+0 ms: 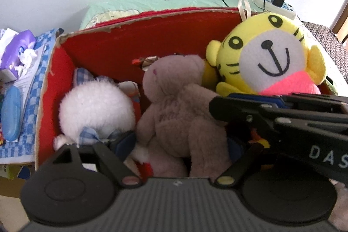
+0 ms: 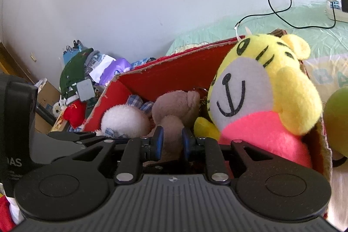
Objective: Organize objects
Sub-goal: 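Open both grippers to release the teddy bear and lift away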
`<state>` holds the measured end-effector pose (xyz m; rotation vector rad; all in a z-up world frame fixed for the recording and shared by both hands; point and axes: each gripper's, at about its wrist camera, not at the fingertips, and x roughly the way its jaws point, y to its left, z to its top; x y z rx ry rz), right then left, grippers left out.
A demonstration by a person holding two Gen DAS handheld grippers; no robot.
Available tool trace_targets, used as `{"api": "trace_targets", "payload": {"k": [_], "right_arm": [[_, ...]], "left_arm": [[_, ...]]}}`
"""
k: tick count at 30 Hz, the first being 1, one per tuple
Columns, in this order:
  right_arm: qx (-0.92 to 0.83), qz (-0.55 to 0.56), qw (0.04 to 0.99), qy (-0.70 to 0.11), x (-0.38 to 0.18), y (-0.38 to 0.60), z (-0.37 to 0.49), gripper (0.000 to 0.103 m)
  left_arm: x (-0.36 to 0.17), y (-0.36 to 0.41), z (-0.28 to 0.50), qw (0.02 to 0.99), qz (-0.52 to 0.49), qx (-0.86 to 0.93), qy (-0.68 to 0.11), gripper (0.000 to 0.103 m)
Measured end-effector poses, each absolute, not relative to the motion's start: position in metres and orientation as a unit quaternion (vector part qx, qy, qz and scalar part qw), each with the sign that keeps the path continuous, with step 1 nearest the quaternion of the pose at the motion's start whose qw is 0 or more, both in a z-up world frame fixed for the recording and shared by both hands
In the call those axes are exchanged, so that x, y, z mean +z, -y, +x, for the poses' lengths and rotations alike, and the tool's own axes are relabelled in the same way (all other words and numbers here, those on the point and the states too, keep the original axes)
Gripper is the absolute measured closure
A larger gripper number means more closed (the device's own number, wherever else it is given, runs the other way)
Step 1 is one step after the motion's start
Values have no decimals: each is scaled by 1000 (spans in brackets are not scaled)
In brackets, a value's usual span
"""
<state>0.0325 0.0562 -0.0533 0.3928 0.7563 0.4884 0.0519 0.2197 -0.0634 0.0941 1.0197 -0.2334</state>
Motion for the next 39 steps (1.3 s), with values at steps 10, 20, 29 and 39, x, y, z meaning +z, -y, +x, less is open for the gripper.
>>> {"api": "trace_targets", "payload": {"k": [10,20,29,39], "right_arm": [[218,211,889,-343,-47,-44,20,83],[210,221,895,-325,-43,-35,8,83],[215,233,894,-316,-42,-28,3,83],[241,241,885,-317,-39,-19,1,82]], "left_arm": [[-49,-215,43,875,58,-88,-473,17],[-36,-210,30,883,65,-69,-459,21],[-30,-212,23,888,62,-38,-454,22],[-20,-212,14,894,56,-2,-445,22]]}}
